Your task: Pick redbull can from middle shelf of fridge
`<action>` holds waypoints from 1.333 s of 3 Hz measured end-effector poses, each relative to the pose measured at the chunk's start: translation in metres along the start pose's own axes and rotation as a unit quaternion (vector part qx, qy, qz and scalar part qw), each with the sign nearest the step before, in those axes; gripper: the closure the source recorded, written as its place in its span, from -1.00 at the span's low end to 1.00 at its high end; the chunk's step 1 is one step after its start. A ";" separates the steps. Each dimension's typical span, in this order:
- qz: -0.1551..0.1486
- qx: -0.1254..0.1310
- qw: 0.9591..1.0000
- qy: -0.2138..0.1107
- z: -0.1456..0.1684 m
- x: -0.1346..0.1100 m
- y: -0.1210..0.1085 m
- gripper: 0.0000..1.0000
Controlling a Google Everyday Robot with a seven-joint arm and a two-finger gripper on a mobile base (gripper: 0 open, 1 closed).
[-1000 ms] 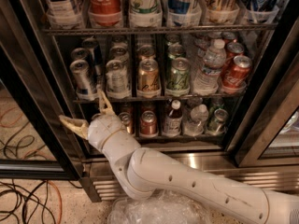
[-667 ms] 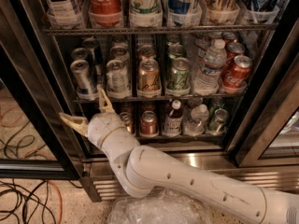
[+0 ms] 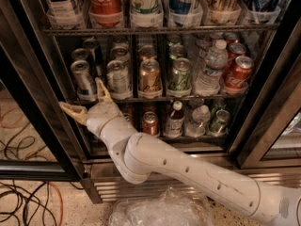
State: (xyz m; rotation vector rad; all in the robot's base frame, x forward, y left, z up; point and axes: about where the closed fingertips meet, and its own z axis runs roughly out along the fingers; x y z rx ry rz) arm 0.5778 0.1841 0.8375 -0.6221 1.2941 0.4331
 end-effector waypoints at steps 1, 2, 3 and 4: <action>0.001 -0.001 1.000 0.002 0.010 0.002 -0.002 -0.44; 0.006 0.000 1.000 0.000 0.022 0.004 -0.007 -0.42; 0.011 0.004 1.000 -0.001 0.034 0.005 -0.014 -0.42; 0.015 0.010 1.000 -0.004 0.044 0.006 -0.024 -0.42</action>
Offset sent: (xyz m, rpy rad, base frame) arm 0.0369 0.0127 0.0016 0.0210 0.0148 -0.0031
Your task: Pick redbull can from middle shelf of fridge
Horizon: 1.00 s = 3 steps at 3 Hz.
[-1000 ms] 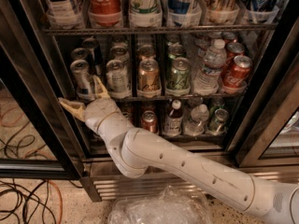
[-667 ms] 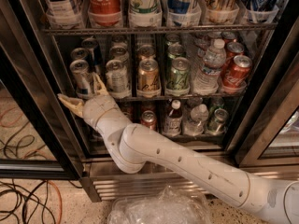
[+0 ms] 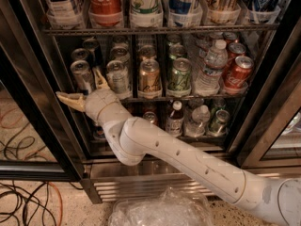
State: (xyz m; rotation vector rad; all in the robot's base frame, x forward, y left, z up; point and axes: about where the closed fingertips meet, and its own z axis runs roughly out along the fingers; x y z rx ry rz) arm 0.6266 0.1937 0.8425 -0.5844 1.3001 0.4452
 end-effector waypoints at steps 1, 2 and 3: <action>0.002 0.005 1.000 -0.001 -0.005 -0.001 -0.003 -0.38; 0.002 0.005 1.000 -0.001 -0.008 -0.002 -0.001 -0.38; 0.002 0.005 1.000 -0.001 -0.012 -0.002 0.000 -0.38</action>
Offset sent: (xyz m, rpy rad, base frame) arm 0.0177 -0.0224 -0.0016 0.0258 0.0087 -0.0522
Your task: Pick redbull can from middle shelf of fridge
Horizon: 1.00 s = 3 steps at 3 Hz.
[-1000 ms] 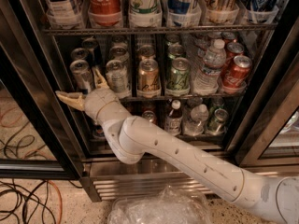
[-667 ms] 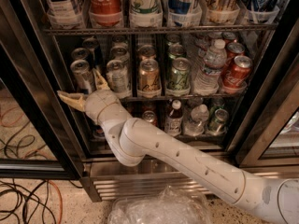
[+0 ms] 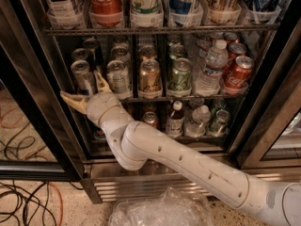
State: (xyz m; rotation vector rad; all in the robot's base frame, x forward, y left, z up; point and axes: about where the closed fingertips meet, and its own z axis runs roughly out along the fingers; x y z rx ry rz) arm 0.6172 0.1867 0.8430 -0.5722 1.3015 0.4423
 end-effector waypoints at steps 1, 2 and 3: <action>0.001 0.021 1.000 0.009 -0.019 0.005 -0.022 -0.38; 0.001 0.014 1.000 0.010 -0.019 0.006 -0.022 -0.38; 0.002 -0.015 1.000 0.012 -0.011 0.008 -0.010 -0.38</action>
Offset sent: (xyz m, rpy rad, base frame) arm -0.0012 -0.0493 -0.0073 -0.0001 0.0221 -0.0772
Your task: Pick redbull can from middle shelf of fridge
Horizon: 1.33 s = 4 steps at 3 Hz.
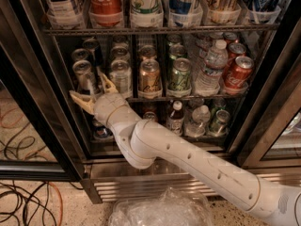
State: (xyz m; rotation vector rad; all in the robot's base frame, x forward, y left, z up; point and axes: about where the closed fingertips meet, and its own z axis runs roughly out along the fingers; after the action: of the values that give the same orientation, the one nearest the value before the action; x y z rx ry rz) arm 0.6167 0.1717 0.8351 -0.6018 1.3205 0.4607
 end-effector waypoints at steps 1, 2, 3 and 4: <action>0.002 -0.039 0.999 -0.003 0.015 0.001 0.020 -0.36; 0.001 -0.046 0.999 -0.009 0.022 -0.002 0.024 -0.36; 0.001 -0.046 0.999 -0.009 0.021 -0.002 0.022 -0.36; 0.001 -0.027 1.000 -0.014 0.024 -0.003 0.017 -0.36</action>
Offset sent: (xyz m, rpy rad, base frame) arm 0.0051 0.0392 0.0029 -0.0038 -0.0216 0.1080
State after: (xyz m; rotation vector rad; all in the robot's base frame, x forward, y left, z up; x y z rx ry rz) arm 0.6230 0.2004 0.8383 -0.6373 1.2859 0.5072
